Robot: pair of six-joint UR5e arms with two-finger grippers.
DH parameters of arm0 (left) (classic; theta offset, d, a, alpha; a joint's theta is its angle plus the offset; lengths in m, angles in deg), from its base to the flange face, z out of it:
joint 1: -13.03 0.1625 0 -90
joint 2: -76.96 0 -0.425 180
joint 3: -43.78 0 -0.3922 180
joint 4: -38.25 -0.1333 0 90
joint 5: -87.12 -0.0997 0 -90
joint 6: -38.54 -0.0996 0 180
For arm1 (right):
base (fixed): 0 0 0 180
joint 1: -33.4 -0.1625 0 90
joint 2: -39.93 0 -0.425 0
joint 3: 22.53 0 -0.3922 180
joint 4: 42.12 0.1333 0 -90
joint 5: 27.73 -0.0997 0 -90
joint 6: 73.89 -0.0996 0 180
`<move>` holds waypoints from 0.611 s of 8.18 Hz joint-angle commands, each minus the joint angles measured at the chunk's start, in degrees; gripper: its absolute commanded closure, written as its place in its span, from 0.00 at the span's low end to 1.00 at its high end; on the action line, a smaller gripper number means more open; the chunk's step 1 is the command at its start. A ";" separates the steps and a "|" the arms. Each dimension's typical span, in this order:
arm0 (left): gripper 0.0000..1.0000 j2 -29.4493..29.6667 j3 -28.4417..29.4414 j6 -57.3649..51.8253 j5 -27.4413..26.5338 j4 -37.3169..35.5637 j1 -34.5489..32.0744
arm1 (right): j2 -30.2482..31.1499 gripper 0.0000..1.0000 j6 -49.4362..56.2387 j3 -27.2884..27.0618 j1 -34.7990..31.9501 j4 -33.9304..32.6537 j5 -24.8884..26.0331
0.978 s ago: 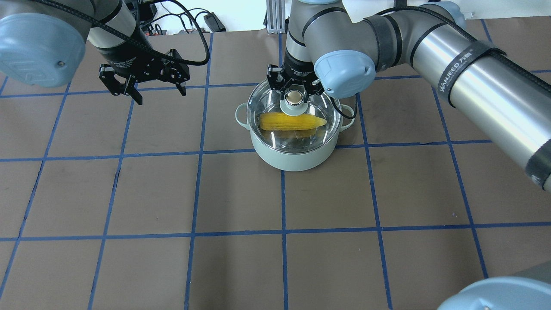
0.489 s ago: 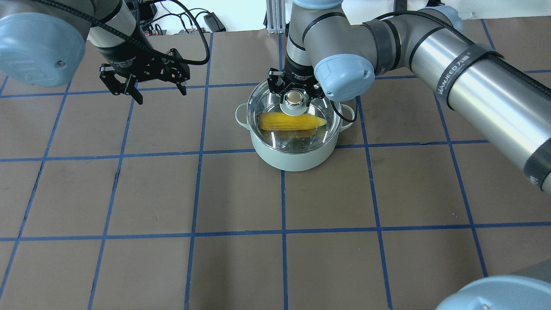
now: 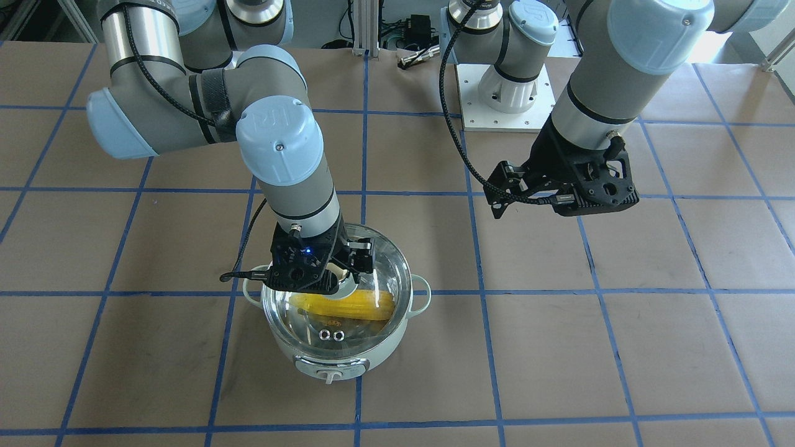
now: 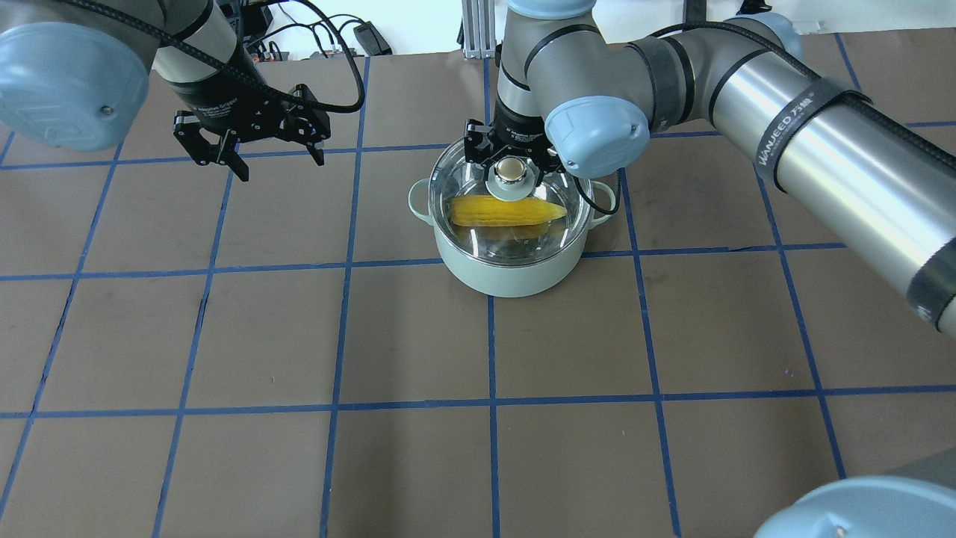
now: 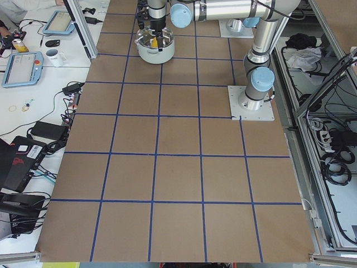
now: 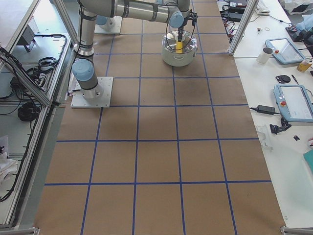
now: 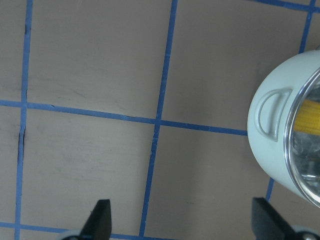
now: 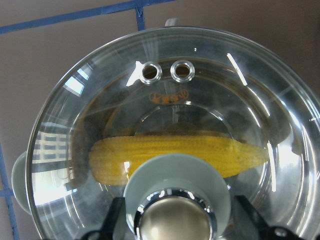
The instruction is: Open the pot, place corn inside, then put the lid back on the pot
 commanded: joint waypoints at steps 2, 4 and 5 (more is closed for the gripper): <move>0.00 -0.03 0.19 0.05 -0.07 0.03 -0.04 | -0.62 0.20 0.00 -0.13 0.00 0.09 0.00; 0.00 -0.03 0.28 0.05 0.10 -0.06 -0.04 | -0.71 0.19 0.00 -0.92 0.00 0.00 0.00; 0.00 -0.03 0.19 0.05 1.32 -0.06 -0.04 | -0.71 0.18 0.00 -0.83 0.00 0.09 0.00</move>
